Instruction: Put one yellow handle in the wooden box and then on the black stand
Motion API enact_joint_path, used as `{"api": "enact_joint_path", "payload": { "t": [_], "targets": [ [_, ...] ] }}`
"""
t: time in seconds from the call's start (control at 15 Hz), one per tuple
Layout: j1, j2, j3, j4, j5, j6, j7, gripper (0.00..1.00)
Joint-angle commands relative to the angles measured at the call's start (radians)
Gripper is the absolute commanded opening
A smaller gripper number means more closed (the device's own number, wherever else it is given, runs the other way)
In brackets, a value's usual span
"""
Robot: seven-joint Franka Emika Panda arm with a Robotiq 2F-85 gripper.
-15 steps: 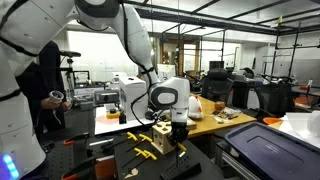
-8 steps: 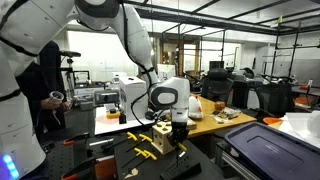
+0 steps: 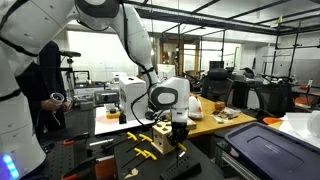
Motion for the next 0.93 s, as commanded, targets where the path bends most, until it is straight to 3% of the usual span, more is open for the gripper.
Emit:
{"api": "enact_joint_path", "payload": {
  "t": [0.0,0.87],
  "targets": [
    [0.000,-0.021,-0.001,-0.017,0.025,-0.014,-0.032,0.04],
    [-0.007,-0.013,0.012,-0.009,0.031,-0.016,-0.039,0.04]
  ]
}}
